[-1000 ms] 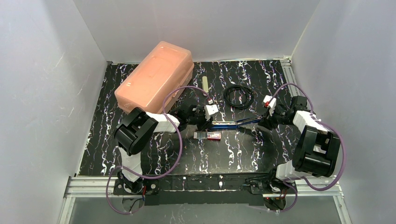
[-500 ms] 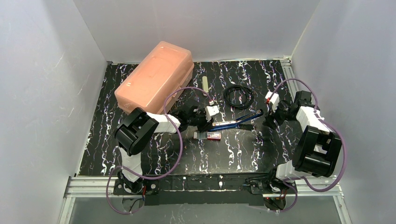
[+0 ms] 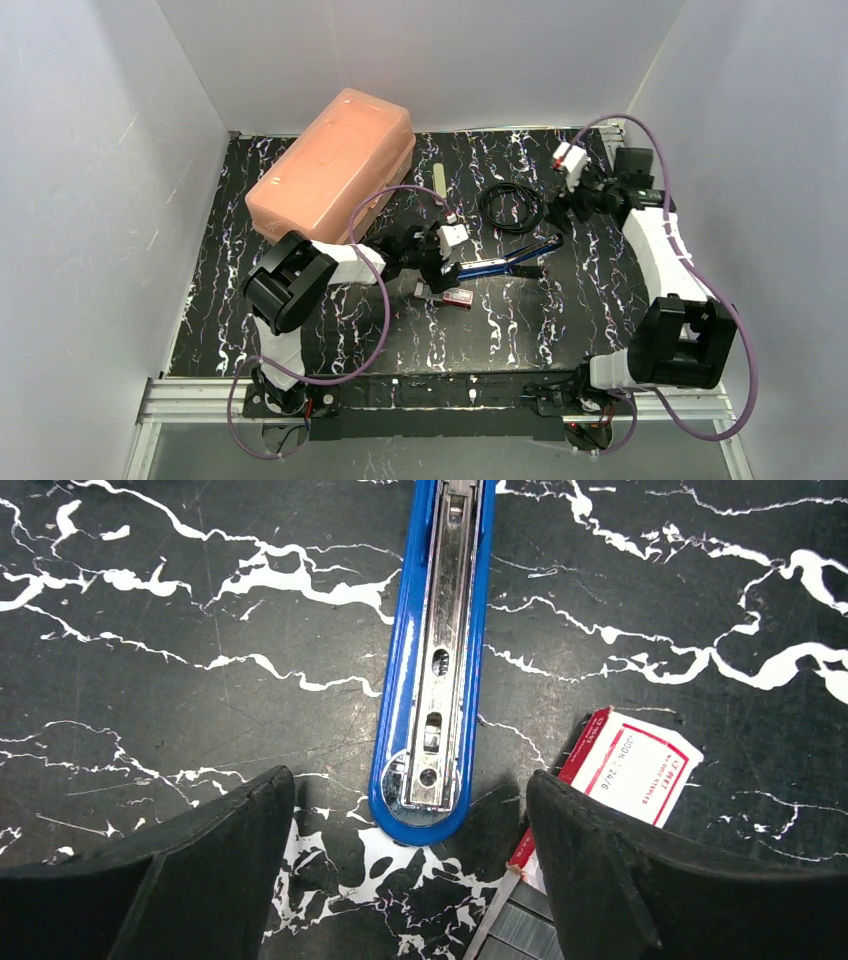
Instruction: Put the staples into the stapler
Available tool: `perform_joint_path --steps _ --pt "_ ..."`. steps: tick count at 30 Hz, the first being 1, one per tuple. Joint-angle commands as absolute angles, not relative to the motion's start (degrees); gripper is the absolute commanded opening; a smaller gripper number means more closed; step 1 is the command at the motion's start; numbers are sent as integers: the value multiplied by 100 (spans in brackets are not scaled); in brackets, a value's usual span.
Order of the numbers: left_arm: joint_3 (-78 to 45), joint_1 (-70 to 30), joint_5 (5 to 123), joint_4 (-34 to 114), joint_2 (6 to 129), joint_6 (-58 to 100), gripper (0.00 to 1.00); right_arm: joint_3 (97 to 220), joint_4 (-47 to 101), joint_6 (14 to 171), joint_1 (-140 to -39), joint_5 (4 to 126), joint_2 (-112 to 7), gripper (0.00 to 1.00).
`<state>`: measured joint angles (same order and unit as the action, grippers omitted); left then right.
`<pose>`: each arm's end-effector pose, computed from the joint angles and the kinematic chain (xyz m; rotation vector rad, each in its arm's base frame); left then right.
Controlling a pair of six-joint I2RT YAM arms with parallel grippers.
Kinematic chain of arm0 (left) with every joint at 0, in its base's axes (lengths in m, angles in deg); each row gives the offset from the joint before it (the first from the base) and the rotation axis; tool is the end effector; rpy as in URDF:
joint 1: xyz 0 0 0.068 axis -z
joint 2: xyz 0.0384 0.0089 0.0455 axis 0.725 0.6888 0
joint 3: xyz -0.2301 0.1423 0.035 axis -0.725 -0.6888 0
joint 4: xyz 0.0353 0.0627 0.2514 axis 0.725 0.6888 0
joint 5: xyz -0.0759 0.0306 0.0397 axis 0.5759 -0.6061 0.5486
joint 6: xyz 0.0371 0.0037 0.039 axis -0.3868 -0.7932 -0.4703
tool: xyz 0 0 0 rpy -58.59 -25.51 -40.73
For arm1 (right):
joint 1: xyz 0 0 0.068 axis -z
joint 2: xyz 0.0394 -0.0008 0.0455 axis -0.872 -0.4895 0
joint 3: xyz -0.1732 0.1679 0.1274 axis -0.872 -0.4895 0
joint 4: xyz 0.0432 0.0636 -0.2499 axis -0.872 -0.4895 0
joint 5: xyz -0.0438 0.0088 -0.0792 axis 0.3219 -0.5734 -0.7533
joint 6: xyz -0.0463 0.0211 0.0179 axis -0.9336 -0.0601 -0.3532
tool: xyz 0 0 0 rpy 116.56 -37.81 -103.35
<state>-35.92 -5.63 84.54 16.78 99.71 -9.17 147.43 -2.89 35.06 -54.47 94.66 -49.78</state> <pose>0.2774 -0.2624 0.1493 1.2972 1.6493 -0.7592 0.2944 -0.0104 0.3003 -1.0885 1.8729 0.2042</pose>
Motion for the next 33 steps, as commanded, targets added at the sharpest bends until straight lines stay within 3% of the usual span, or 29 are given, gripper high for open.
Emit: perform_joint_path --steps 1,4,17,24,33 --pt "-3397 -579 8380 1912 9443 -933 88 15248 424 5252 -6270 8473 -5358 88" --pt "-3334 -577 8205 2129 9134 -952 98 15540 766 6009 -6782 8076 -5809 88" --pt "-2848 -1331 8040 4141 7847 -538 99 16771 2423 7914 -8647 6349 -7915 88" --pt "-2891 -1904 8379 5079 7301 -206 99 18111 2289 8403 -8933 5776 -9255 87" --pt "-2949 -2036 8359 5134 7205 -153 99 19591 1724 8721 -9004 5521 -10527 81"
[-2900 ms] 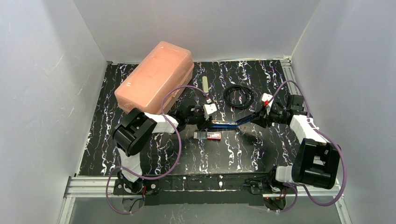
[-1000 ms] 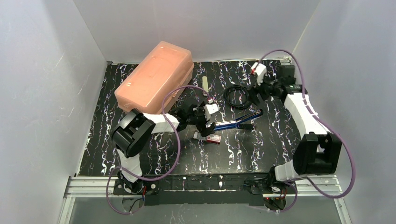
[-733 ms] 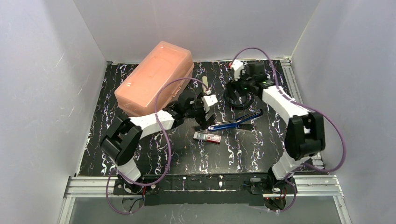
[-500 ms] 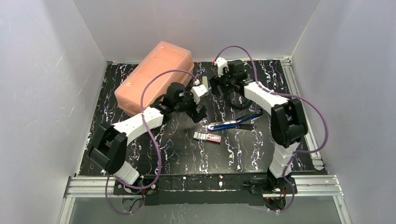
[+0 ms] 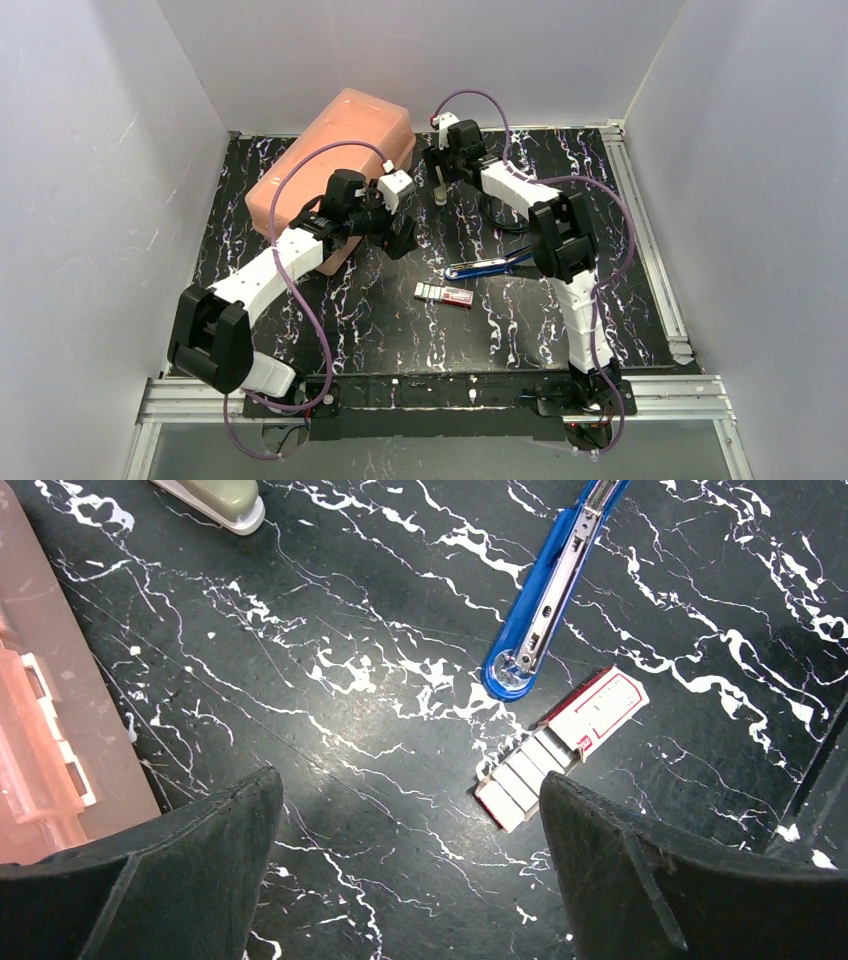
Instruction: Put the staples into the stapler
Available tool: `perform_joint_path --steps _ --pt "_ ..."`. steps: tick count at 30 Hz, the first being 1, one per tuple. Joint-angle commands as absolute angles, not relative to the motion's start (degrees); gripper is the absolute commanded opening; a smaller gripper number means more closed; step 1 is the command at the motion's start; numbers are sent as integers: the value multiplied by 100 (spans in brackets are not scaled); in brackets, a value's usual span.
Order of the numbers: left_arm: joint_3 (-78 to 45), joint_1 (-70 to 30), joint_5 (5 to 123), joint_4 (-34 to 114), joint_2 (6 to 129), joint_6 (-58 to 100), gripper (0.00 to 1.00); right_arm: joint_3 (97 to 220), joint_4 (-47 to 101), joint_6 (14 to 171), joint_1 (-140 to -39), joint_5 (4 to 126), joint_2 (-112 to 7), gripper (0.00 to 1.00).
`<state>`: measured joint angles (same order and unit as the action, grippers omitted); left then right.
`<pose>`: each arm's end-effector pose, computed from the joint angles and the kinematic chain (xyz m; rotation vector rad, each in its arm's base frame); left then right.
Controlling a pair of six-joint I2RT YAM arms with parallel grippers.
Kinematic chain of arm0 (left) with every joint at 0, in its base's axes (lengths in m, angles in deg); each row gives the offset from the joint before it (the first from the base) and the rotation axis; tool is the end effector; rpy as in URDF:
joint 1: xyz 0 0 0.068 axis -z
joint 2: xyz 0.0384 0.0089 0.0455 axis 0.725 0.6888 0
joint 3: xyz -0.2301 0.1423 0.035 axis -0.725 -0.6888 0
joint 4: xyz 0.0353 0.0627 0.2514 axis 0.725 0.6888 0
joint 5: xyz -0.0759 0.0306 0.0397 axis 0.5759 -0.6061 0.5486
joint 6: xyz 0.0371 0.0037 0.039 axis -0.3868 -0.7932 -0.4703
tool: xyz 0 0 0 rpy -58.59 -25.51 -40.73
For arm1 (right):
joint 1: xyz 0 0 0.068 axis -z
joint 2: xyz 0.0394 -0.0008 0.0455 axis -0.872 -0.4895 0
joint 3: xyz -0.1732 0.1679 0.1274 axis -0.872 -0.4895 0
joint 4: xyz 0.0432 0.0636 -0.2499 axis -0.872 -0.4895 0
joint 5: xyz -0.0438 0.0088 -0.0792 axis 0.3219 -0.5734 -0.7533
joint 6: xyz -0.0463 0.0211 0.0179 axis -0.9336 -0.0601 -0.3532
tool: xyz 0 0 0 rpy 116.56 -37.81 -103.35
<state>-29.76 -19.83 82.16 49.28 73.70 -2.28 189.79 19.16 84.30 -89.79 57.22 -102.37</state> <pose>0.2805 -0.1584 0.2843 0.9439 1.8633 -0.6400 0.4673 0.2599 0.2079 -0.5569 2.0741 0.2805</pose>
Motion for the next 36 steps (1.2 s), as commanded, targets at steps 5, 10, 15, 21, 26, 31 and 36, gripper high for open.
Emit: perform_joint_path --steps 5,10,15,21,26,31,36 --pt "-2946 -2045 8397 5053 7225 -119 98 19999 1471 8778 -9017 5389 -10914 73" --pt "-2950 -2045 8437 4959 7253 -98 98 20060 1427 8729 -9022 5358 -11016 64" --pt "-2912 -2045 8491 4950 7287 -114 99 20119 1350 8574 -9011 5435 -10980 44" --pt "-2799 -2048 8782 5069 7284 -395 98 19389 1543 8252 -8797 6079 -10175 20" --pt "-2502 -2069 9298 5438 7372 -904 94 18019 1950 7527 -8417 7848 -8764 12" --pt "-2029 -2071 9803 5872 7600 -1205 85 17080 1182 6332 -8243 9612 -7551 11" --pt "-1834 -2071 10492 5684 7781 -1124 74 16230 893 5906 -8238 10474 -6436 8"
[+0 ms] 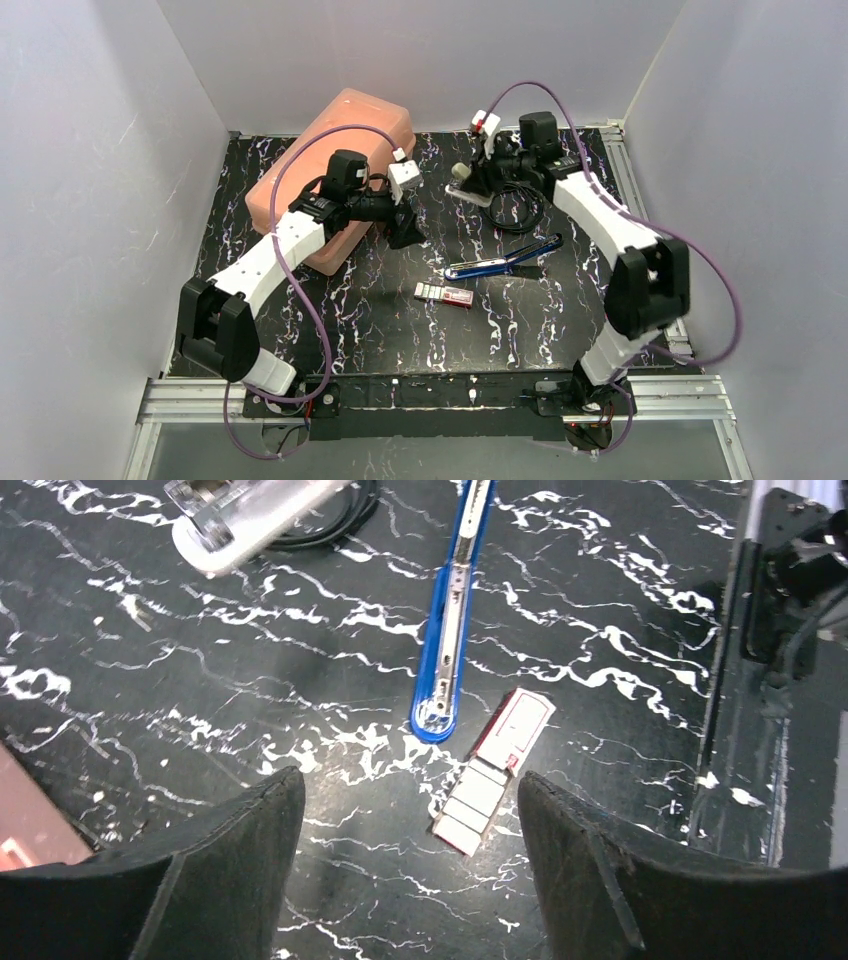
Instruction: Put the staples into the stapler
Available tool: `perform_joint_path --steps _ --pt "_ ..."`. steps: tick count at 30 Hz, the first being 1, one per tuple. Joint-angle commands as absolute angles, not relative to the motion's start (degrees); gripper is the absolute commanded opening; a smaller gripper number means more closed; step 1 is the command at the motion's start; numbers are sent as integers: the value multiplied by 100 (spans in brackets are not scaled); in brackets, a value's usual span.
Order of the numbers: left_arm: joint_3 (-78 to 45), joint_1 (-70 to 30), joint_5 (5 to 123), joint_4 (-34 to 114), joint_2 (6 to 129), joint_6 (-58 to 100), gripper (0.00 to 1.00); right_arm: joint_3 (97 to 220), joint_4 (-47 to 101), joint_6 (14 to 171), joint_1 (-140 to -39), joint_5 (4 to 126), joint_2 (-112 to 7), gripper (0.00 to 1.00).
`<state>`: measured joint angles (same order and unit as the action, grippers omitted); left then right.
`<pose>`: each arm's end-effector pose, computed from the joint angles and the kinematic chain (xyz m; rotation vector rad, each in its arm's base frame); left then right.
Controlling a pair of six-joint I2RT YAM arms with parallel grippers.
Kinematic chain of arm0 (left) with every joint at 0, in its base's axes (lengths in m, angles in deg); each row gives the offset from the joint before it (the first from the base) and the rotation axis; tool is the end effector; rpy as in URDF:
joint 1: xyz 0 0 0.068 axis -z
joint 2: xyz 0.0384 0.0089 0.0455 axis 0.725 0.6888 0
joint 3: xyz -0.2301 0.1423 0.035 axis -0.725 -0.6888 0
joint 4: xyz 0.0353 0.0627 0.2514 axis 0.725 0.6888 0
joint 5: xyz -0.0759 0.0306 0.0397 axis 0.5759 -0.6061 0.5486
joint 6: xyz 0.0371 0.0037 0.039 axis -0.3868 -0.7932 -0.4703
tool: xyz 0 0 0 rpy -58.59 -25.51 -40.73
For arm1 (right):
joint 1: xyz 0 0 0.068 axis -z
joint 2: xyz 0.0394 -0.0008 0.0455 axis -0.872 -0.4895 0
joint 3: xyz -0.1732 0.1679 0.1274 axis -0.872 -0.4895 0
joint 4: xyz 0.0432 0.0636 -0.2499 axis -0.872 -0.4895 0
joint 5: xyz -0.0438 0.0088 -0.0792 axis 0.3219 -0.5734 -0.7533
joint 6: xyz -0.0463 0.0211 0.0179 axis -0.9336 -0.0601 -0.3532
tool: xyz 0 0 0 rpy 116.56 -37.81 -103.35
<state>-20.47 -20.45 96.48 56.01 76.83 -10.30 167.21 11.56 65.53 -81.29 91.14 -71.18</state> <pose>0.2899 -0.1674 0.3147 1.1732 1.6846 -0.8091 0.3738 0.1616 0.3117 -1.0346 1.7999 0.6254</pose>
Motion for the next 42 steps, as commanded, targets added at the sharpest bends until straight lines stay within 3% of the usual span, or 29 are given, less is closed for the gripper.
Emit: perform_joint_path --steps 1,10,16,24,31,38,42 --pt "-1841 -2071 10635 5579 7797 -1060 73 16094 908 5904 -8239 10600 -6278 7" --pt "-2306 -2036 11444 4469 7591 -759 74 15533 712 5818 -8242 11576 -5565 4" --pt "-2388 -1861 11585 4253 7754 -826 58 15435 697 5737 -8254 11883 -5555 3" --pt "-2291 -1624 11556 3952 8109 -912 52 15403 667 5696 -8262 12047 -5603 3" --pt "-2228 -1535 11504 3938 8334 -947 41 15370 639 5645 -8266 12052 -5598 2" --pt "-2299 -1535 11426 3889 8338 -1043 45 15391 428 5471 -8266 12070 -5613 2" --pt "-2330 -1535 11467 3880 8369 -1042 33 15406 436 5473 -8271 12064 -5597 2"
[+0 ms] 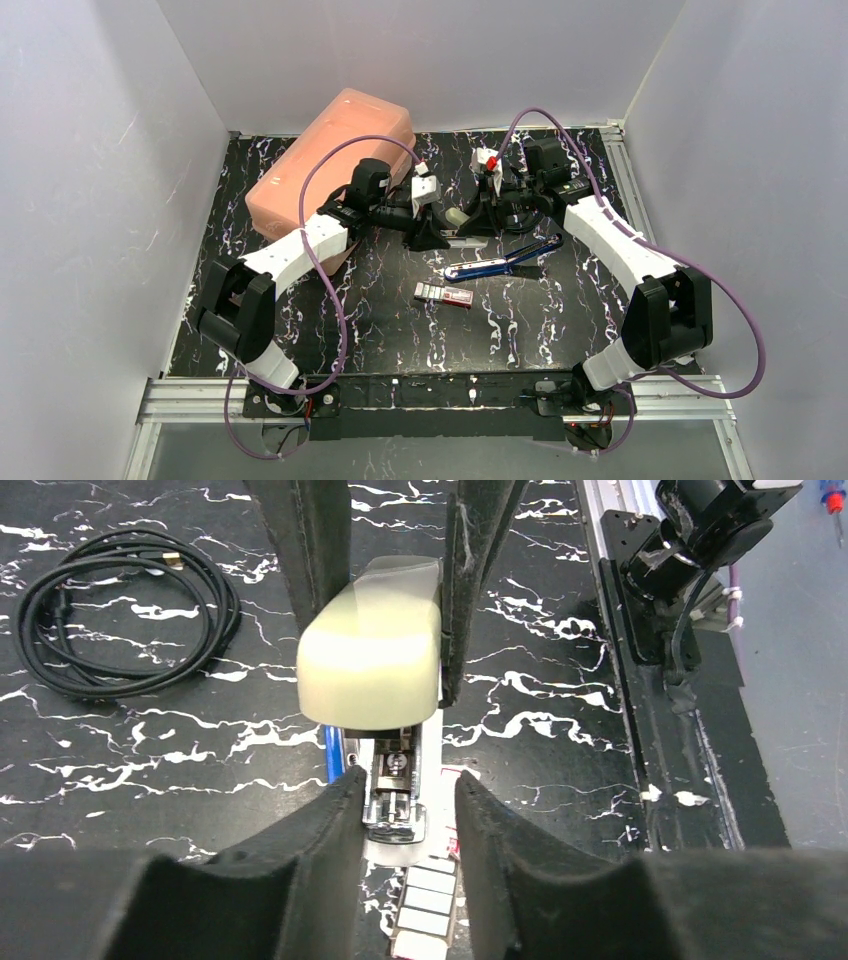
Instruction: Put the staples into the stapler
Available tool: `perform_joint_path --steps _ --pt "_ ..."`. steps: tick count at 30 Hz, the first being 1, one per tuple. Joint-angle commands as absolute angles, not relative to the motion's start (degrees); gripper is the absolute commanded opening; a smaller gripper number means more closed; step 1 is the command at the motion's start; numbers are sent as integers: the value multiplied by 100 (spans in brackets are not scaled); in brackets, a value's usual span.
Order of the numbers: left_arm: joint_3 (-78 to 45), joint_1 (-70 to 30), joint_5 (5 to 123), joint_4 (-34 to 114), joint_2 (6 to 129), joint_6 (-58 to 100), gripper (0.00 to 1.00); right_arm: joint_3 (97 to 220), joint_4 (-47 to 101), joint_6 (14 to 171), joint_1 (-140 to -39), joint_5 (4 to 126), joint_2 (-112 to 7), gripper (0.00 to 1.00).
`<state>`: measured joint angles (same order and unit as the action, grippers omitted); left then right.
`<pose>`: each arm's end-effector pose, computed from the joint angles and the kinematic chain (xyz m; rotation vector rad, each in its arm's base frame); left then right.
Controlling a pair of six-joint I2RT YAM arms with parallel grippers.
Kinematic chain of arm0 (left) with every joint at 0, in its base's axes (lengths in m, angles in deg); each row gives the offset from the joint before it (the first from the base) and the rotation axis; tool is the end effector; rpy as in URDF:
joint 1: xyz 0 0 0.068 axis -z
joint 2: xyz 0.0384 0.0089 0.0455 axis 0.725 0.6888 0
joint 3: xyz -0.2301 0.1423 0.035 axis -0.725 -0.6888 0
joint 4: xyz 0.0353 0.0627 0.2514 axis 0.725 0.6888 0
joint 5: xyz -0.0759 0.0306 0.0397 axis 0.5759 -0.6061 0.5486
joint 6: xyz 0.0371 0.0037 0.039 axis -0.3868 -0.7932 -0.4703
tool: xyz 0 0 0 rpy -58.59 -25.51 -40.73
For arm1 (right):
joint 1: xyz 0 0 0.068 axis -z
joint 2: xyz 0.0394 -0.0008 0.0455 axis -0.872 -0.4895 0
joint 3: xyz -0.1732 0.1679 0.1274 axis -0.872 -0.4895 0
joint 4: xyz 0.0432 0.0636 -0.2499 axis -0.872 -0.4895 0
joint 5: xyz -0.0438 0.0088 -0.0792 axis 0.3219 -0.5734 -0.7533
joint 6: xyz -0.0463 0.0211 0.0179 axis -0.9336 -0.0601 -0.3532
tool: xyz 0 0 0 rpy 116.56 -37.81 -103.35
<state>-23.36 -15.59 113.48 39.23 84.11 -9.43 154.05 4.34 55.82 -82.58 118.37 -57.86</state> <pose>0.2931 -0.2103 0.2850 1.3623 1.3788 -1.1260 0.2934 0.1515 0.3132 -1.3522 1.5223 1.0838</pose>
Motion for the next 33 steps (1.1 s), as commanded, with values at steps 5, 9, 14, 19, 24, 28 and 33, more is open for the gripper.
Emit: perform_joint_path --steps 5,9,14,19,24,28,33 --pt "-2310 -1535 11465 3872 8443 -989 0 15379 521 5537 -8269 12088 -5572 3" --pt "-2425 -1543 11370 3855 8359 -932 0 15201 897 5775 -8203 12007 -5394 7" --pt "-2820 -1672 11187 3730 8071 -912 0 15092 1421 6333 -7769 12249 -5187 9" --pt "-3174 -1742 11063 3439 7820 -699 0 14758 2126 6954 -7437 12462 -4963 9" --pt "-3446 -1785 10850 3145 7634 -507 0 14432 2275 7063 -7122 12554 -4774 9" --pt "-3539 -1807 10798 3108 7585 -505 0 14273 2291 7096 -6899 12683 -4651 8" --pt "-3681 -1821 10701 2955 7517 -393 0 14085 2410 7197 -6787 12763 -4578 3"
